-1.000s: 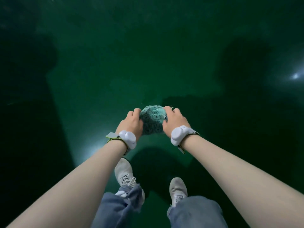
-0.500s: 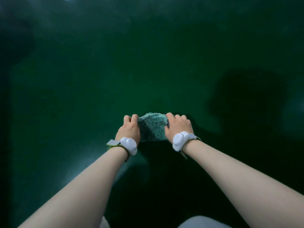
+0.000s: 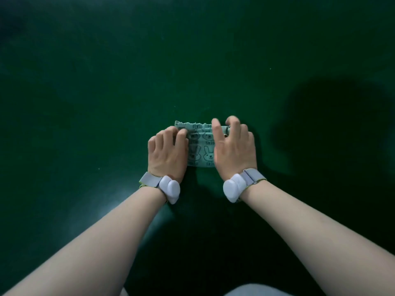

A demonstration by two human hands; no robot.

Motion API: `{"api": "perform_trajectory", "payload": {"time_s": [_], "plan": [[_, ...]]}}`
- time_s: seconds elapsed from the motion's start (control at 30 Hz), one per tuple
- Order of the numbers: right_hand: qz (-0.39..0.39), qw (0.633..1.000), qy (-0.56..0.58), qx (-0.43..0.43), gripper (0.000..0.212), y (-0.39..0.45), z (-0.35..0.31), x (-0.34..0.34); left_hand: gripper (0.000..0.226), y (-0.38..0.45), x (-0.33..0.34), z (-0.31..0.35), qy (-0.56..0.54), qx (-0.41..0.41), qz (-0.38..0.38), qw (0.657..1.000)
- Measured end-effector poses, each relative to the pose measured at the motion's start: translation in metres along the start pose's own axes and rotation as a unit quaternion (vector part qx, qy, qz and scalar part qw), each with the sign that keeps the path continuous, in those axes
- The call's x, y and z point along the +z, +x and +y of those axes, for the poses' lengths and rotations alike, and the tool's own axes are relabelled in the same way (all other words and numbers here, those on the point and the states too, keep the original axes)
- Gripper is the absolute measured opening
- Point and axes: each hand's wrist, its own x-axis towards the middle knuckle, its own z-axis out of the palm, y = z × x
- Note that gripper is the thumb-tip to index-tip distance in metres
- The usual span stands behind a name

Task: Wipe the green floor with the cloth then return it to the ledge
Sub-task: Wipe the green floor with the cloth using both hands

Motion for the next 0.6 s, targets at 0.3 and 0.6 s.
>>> {"api": "perform_trajectory", "payload": {"time_s": [0.3, 0.6], "plan": [[-0.003, 1.0, 0.009, 0.004, 0.038, 0.007, -0.003, 0.037, 0.034, 0.003, 0.037, -0.005, 0.017, 0.042, -0.011, 0.999], [0.001, 0.999, -0.019, 0.026, 0.032, 0.114, 0.003, 0.046, 0.034, 0.122, 0.051, -0.006, 0.061, 0.045, -0.085, 0.994]]}}
